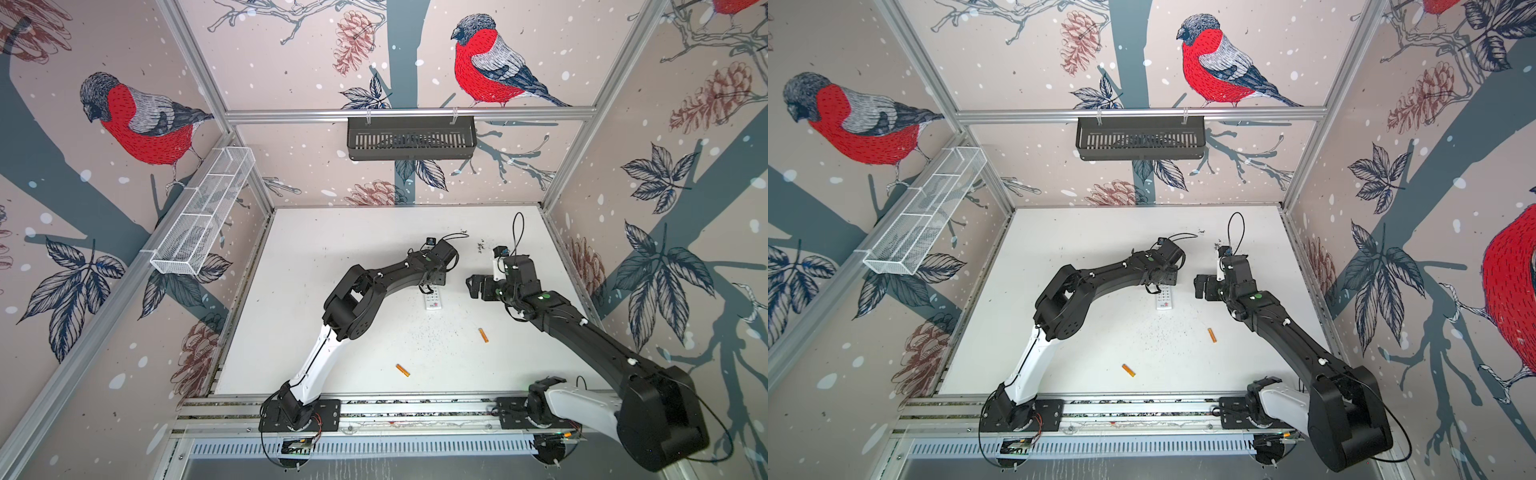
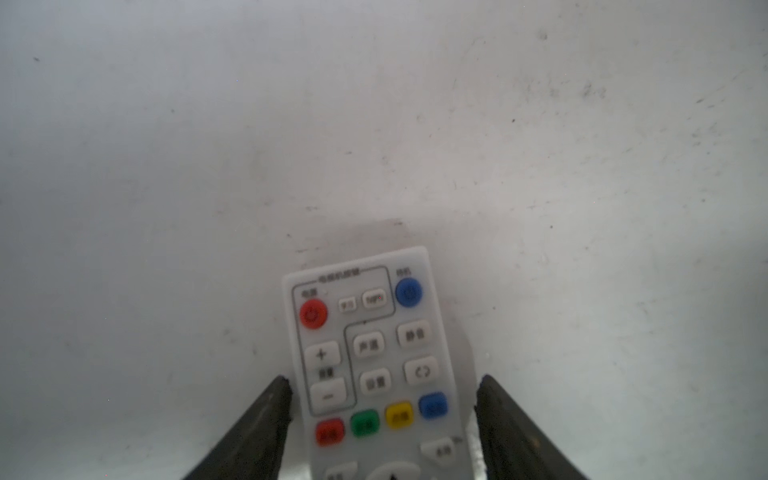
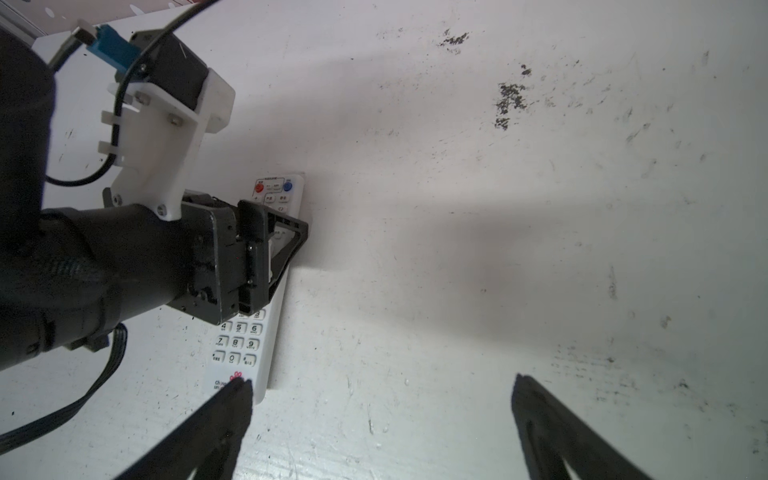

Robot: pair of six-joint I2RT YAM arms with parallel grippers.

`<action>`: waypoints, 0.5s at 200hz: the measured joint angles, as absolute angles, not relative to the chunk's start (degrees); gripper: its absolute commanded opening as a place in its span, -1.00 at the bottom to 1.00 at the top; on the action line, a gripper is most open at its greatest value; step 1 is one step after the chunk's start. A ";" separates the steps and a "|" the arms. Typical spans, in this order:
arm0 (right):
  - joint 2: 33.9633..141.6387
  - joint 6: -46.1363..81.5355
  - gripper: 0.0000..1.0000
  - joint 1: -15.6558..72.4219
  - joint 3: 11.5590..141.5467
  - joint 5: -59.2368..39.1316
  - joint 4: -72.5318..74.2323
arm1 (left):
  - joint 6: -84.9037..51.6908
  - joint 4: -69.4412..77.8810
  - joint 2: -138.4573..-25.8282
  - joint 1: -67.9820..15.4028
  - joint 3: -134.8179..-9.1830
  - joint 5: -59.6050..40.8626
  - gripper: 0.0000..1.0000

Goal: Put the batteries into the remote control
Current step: 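Grasp the remote's button end with the left gripper and lift it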

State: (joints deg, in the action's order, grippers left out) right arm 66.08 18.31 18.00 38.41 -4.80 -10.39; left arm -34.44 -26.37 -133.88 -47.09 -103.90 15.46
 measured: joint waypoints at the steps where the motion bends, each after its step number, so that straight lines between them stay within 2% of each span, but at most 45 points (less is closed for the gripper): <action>1: 66.08 18.31 0.99 18.00 38.39 -4.82 -10.39 | -34.44 -26.39 -133.95 -47.09 -104.01 15.51 0.27; 62: 66.08 18.31 0.99 18.00 37.85 -5.26 -10.20 | -34.33 -24.99 -133.99 -47.20 -103.13 18.06 0.11; 100: 66.35 18.28 0.99 18.00 36.21 -7.27 -8.45 | -32.42 -20.62 -127.70 -46.85 -93.54 15.99 0.00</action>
